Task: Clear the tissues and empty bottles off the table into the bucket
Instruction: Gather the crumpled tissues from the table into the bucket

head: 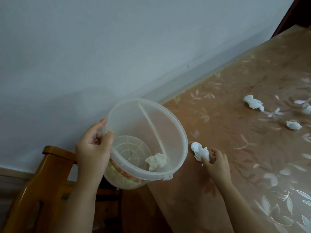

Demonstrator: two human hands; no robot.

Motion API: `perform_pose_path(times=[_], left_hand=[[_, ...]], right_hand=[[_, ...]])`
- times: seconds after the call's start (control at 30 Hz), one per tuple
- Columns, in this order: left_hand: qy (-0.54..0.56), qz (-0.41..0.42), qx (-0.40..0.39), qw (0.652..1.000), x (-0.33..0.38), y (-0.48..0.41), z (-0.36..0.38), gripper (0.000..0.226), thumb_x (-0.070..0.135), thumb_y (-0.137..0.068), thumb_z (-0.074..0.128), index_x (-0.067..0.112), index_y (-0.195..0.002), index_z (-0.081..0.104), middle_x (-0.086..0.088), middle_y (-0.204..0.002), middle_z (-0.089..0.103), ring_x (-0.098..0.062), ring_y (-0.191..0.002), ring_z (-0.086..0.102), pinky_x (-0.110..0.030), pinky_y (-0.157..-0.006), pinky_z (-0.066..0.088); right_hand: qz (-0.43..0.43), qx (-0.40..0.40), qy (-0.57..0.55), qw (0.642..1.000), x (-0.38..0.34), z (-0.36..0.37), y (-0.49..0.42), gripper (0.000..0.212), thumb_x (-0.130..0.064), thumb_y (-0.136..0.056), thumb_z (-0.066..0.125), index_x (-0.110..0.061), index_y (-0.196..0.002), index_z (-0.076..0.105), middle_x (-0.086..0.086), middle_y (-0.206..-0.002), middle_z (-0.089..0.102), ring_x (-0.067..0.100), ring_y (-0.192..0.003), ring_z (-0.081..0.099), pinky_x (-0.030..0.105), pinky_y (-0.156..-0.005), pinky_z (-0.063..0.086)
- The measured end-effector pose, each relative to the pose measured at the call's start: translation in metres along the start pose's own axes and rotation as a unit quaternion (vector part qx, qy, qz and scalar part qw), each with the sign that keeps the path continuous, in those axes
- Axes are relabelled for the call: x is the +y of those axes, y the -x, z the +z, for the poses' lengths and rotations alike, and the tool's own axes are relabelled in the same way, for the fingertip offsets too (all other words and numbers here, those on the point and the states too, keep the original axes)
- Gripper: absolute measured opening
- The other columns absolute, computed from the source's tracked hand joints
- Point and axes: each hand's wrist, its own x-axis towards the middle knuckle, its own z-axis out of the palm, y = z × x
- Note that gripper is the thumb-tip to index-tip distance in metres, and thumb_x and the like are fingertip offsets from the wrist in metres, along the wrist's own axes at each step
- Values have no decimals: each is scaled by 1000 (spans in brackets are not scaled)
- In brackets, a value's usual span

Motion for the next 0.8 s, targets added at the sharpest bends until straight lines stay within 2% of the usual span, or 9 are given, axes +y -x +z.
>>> perform_pose_path(times=[0.13,0.2,0.33,0.47,0.6,0.67,0.8], left_hand=[[-6,8,1,1000,1,3,1,42,9,-85,59,41,-111,55,-11,-66,42,-12,-55,41,-18,-48,40],[-5,6,3,1000,1,5,0,43,9,-84,59,41,-112,54,-10,-65,42,-15,-55,41,-19,-48,40],[1,1,8,1000,2,9,-1,43,9,-84,59,43,-109,56,-6,-64,41,-11,-54,42,-18,-48,41],[3,3,8,1000,3,13,-5,42,9,-83,60,39,-112,56,-8,-65,44,-9,-54,44,-15,-49,42],[3,-3,2,1000,7,17,-9,42,11,-83,60,47,-104,56,-27,-74,51,-19,-61,49,-22,-53,47],[4,-6,-3,1000,9,19,-11,42,12,-83,60,49,-101,56,-29,-79,54,-21,-63,51,-28,-55,50],[15,-4,-13,1000,13,24,-12,40,10,-83,60,43,-106,57,-31,-80,54,-24,-65,51,-36,-60,51]], right_hand=[[13,3,41,999,7,6,-4,53,-33,-74,70,-16,-120,50,8,-113,49,26,-108,47,33,-80,37],[8,4,48,999,7,8,-5,54,-33,-74,71,-14,-120,50,8,-113,48,27,-108,46,34,-79,38],[-8,0,36,999,6,13,-5,39,-25,-78,66,-9,-112,55,7,-106,48,28,-97,51,35,-76,42],[-4,22,12,1000,8,16,3,25,-13,-83,58,-6,-107,58,3,-100,48,20,-84,51,31,-72,38],[-8,44,-15,999,12,16,12,14,-7,-84,56,-4,-97,60,6,-93,51,11,-71,46,27,-69,34],[-9,57,-25,998,12,14,18,11,-6,-83,56,-4,-93,60,6,-90,52,6,-69,45,25,-67,32],[-12,88,-55,995,1,7,29,5,-6,-83,56,-8,-85,59,6,-88,54,8,-71,50,21,-62,33]])
